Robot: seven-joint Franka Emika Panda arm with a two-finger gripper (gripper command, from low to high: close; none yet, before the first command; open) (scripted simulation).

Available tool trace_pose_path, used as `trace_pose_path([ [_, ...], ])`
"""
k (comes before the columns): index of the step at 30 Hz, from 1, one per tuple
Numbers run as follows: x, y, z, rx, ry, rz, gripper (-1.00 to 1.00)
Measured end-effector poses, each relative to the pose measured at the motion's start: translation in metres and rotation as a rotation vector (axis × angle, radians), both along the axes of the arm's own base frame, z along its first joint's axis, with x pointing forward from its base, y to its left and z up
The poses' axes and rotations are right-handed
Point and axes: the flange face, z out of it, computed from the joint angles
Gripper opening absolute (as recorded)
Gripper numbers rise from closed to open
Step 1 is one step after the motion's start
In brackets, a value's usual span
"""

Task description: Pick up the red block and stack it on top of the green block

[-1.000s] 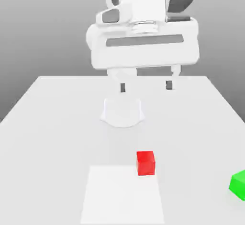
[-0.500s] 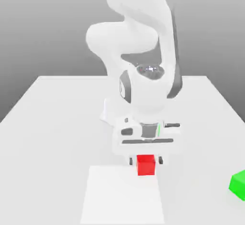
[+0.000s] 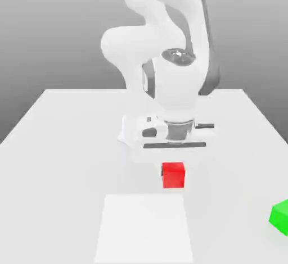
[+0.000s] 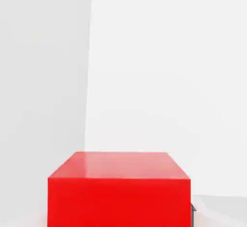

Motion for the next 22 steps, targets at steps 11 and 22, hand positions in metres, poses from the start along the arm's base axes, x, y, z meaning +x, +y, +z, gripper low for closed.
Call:
trace_pose_path([
  [11, 0.053, 0.175, 0.025, -0.007, -0.004, 0.204, -1.0],
  [22, 0.052, 0.24, -0.028, 0.015, 0.007, 0.261, 1.0],
])
